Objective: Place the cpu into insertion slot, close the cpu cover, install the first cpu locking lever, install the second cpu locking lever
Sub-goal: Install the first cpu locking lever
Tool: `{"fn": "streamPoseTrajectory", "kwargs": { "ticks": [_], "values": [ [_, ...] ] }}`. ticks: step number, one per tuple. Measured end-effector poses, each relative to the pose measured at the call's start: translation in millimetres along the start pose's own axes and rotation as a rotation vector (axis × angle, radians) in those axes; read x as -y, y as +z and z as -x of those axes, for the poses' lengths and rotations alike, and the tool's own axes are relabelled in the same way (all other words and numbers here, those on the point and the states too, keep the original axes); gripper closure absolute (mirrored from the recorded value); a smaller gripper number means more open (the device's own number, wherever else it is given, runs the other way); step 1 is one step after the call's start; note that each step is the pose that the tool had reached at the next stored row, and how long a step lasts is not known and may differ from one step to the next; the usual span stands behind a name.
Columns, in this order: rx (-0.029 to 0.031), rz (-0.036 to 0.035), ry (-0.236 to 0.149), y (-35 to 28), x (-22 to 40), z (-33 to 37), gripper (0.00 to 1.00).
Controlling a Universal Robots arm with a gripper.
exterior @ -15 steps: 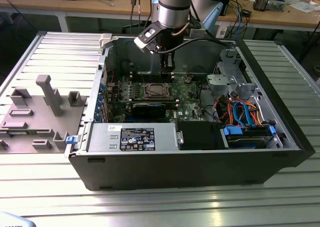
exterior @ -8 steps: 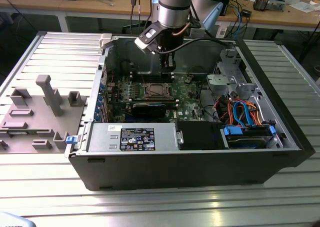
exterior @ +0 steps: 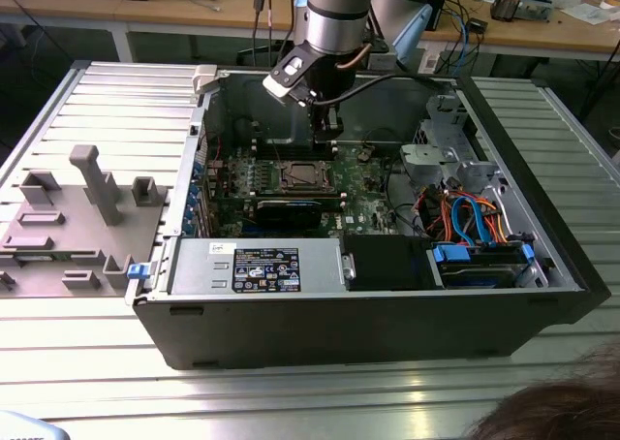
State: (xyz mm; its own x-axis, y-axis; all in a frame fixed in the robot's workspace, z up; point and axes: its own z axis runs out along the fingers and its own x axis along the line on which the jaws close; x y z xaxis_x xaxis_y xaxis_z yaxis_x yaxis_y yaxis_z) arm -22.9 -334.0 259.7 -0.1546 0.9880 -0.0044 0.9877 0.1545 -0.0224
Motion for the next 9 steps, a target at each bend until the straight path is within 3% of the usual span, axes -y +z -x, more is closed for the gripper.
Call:
{"fn": "streamPoseTrajectory", "kwargs": {
  "ticks": [9],
  "values": [
    [0.0015, 0.0003, -0.064, 0.0, 0.0, 0.0, 0.89]
  ]
}}
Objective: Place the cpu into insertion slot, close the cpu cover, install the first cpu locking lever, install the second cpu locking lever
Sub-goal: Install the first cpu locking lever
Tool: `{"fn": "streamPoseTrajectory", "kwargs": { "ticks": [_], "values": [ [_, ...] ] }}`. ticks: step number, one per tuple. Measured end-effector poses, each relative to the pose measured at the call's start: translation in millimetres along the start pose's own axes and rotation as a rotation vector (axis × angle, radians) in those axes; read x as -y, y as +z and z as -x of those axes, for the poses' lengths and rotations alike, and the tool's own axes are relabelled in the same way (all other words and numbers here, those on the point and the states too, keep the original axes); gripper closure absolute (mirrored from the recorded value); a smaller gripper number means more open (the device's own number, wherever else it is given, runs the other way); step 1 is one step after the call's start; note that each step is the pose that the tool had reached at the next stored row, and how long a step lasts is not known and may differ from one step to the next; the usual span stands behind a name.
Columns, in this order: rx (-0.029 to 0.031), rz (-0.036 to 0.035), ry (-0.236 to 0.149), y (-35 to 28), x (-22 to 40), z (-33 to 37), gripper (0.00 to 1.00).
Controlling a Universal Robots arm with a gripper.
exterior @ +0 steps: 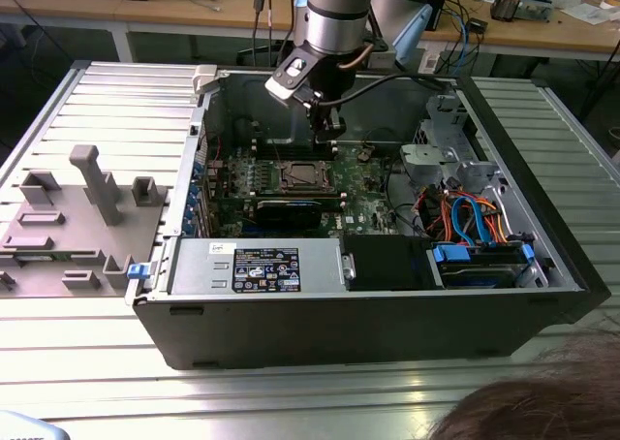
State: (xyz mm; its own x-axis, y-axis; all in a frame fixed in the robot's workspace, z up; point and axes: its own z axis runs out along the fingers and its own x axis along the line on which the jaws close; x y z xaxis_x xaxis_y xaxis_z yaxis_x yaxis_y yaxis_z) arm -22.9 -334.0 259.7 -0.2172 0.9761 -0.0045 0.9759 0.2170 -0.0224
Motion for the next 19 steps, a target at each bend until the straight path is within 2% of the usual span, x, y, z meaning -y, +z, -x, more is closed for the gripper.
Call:
{"fn": "streamPoseTrajectory", "kwargs": {
  "ticks": [19],
  "values": [
    [0.0026, 0.0006, -0.116, 0.0, 0.0, 0.0, 0.89]
  ]
}}
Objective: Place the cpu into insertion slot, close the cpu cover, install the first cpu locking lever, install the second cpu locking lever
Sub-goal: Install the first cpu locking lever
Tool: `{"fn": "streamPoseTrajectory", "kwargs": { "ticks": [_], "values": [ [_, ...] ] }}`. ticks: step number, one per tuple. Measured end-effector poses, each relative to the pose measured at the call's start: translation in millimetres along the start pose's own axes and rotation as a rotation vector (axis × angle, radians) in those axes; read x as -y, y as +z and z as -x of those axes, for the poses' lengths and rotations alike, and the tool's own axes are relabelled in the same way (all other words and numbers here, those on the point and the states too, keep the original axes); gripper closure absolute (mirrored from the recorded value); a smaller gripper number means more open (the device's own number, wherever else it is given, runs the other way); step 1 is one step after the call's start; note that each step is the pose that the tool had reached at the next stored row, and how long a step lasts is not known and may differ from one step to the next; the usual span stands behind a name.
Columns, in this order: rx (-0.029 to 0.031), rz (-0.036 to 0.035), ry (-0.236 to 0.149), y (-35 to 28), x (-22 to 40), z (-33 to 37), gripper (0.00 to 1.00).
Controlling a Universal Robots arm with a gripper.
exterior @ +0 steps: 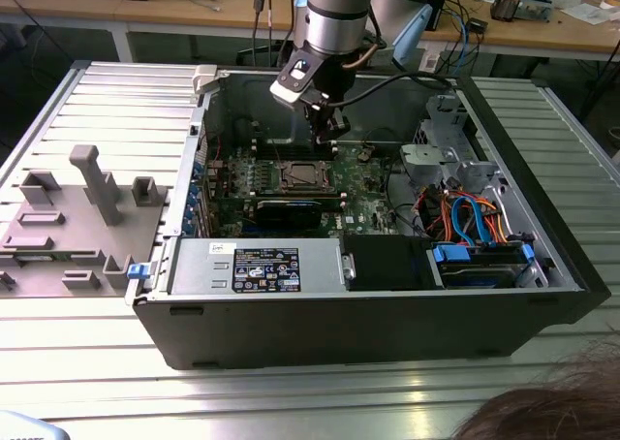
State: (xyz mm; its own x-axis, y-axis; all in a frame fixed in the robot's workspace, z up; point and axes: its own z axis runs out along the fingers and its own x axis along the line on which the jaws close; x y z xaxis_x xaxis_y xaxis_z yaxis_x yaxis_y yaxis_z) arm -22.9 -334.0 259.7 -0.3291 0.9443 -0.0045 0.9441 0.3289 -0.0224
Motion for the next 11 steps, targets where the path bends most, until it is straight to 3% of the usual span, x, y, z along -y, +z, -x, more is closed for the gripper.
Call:
{"fn": "streamPoseTrajectory", "kwargs": {
  "ticks": [11],
  "values": [
    [0.0015, 0.0003, -0.071, 0.0, 0.0, 0.0, 0.89]
  ]
}}
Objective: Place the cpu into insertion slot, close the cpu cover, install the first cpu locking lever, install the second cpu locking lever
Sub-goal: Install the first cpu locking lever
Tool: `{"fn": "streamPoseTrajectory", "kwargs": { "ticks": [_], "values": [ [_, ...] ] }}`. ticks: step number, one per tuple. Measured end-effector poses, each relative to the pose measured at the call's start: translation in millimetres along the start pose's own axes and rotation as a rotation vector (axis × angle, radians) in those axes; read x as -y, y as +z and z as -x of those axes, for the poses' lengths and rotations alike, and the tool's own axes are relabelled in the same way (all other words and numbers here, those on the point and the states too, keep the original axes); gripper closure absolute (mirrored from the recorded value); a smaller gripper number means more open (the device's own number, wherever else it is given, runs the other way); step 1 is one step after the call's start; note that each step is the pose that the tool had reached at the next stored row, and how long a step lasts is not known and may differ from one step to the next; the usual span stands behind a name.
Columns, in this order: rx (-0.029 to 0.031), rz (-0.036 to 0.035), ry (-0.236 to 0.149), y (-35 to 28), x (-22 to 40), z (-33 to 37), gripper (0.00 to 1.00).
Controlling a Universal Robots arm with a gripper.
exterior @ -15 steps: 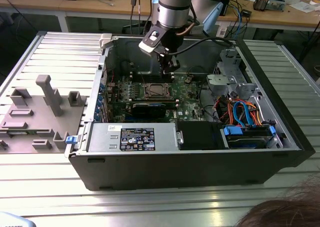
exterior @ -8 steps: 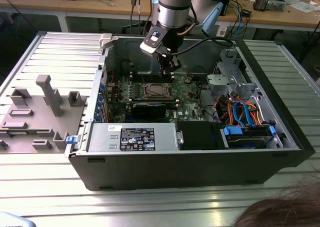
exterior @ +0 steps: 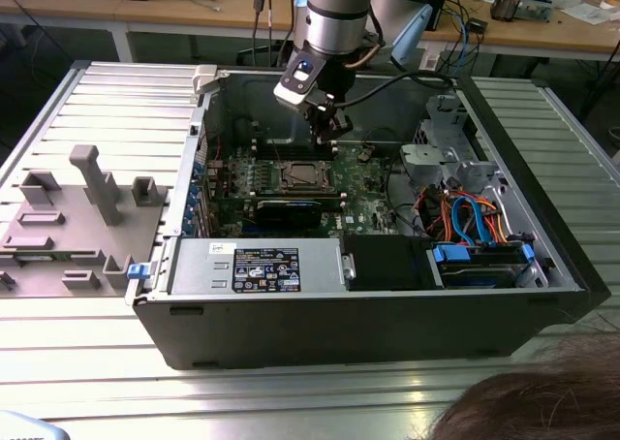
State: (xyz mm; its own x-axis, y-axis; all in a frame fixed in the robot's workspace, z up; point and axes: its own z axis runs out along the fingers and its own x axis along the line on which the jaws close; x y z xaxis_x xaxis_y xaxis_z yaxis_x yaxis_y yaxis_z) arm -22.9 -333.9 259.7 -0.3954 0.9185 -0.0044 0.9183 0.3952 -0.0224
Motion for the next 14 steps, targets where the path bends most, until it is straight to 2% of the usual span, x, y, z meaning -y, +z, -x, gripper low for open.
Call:
{"fn": "streamPoseTrajectory", "kwargs": {
  "ticks": [14],
  "values": [
    [0.0016, 0.0003, -0.068, 0.0, 0.0, 0.0, 0.89]
  ]
}}
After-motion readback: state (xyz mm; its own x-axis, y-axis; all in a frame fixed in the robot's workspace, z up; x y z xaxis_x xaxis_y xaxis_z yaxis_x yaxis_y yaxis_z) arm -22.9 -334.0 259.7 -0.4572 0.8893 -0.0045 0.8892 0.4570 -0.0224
